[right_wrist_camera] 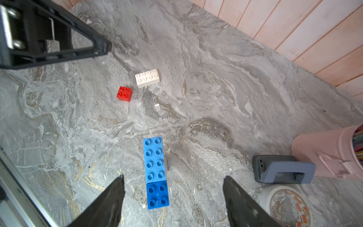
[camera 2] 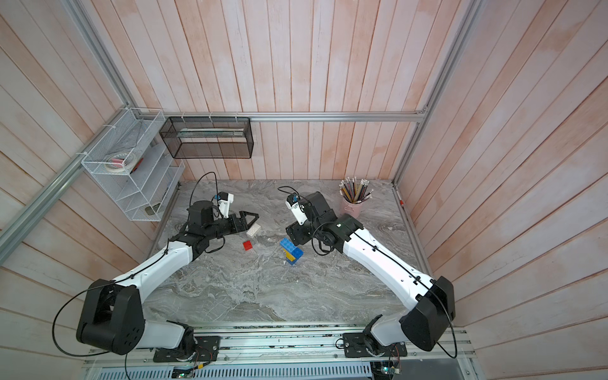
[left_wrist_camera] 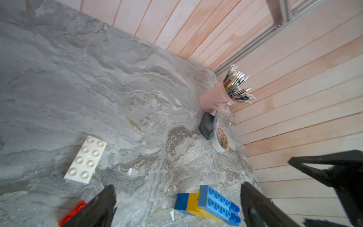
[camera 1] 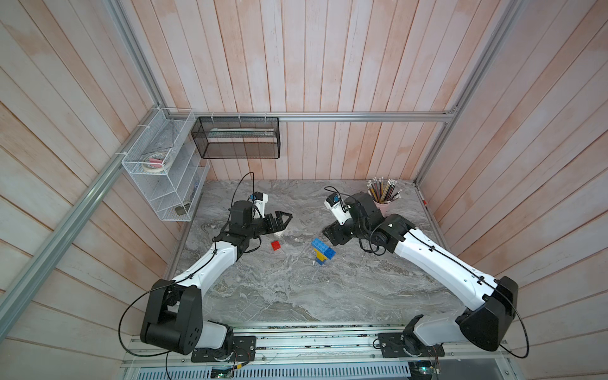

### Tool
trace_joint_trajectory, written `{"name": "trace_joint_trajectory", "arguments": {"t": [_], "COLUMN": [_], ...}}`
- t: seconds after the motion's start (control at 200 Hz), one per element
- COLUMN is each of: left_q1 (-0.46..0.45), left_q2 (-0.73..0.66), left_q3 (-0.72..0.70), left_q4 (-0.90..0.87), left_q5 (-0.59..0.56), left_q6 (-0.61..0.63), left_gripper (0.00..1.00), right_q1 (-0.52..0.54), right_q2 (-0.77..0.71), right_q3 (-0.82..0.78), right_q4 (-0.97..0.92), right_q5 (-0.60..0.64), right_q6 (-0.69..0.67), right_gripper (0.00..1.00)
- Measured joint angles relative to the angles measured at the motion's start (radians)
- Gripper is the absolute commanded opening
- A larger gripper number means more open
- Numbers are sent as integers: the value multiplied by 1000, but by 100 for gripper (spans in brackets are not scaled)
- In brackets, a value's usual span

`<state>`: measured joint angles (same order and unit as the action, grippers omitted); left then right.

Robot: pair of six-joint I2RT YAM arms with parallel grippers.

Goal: Assemble a spoon with lego
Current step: Pick up the lego brick from the center of the board.

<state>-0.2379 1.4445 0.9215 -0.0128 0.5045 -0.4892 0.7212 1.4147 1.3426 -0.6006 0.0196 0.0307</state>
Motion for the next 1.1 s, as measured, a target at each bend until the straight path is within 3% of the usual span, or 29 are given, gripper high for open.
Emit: {"name": "trace_joint_trajectory", "arguments": {"t": [0.47, 0.735, 0.965, 1.1], "left_q1": [-43, -98, -93, -93], "left_q2": [330, 496, 540, 580], "left_q3": [289, 420, 458, 479], "left_q4": [-336, -454, -503, -508], "left_q5": [-232, -332, -412, -435], "left_q6": [213, 281, 311, 325], "left_gripper": [97, 89, 89, 84], "right_q1": [-216, -227, -229, -229], "right_q2": [-175, -211, -213, -213], "right_q3": [-231, -293, -317, -318], "right_q4": [202, 254, 264, 266], "right_q5": [-81, -140, -157, -161], "right_q6": [139, 160, 161, 160], "right_gripper": [89, 90, 89, 90]}}
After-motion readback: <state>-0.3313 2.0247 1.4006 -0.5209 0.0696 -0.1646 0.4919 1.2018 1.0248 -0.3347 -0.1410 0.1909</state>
